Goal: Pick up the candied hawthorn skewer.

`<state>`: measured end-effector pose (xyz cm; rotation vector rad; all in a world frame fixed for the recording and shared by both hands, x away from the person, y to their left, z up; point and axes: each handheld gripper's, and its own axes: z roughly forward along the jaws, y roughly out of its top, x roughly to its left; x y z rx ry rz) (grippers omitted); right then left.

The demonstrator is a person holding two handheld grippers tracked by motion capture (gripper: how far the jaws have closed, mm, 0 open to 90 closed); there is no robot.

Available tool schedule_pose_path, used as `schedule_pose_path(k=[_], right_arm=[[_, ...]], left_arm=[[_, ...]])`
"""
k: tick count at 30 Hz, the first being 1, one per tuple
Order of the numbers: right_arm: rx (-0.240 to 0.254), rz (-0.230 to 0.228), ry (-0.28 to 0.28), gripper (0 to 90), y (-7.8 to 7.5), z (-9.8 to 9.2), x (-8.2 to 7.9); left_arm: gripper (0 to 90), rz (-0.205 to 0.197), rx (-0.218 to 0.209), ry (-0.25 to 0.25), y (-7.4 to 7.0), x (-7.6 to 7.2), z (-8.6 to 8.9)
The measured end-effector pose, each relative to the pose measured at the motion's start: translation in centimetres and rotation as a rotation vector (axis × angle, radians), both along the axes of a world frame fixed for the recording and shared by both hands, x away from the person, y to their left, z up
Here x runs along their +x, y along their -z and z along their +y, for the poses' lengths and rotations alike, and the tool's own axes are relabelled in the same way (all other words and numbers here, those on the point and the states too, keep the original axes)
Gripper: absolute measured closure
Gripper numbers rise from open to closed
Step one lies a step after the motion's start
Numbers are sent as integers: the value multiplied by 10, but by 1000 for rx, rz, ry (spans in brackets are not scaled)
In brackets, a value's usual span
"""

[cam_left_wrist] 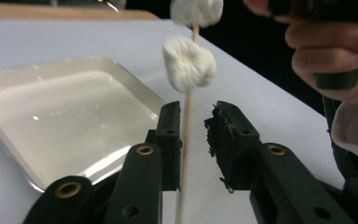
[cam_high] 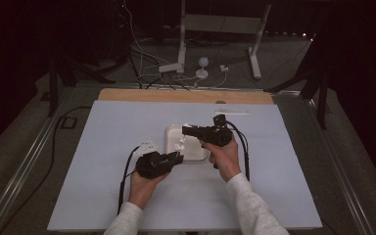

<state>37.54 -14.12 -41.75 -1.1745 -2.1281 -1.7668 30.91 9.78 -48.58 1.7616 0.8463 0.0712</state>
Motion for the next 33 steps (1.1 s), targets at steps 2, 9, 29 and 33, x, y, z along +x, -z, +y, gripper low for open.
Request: schedule_pose_path(k=[2, 9, 29, 33], right_arm=[[-6, -3, -3, 764, 0, 2, -1], [-29, -28, 1, 770, -3, 3, -3], [-56, -113, 96, 775, -26, -29, -1], [-126, -106, 114, 766, -11, -30, 1]], left_arm=[[797, 0, 6, 8, 0, 0, -1], [900, -14, 49, 3, 0, -1, 1], [900, -17, 102, -35, 8, 0, 13], [900, -15, 75, -48, 5, -1, 19]])
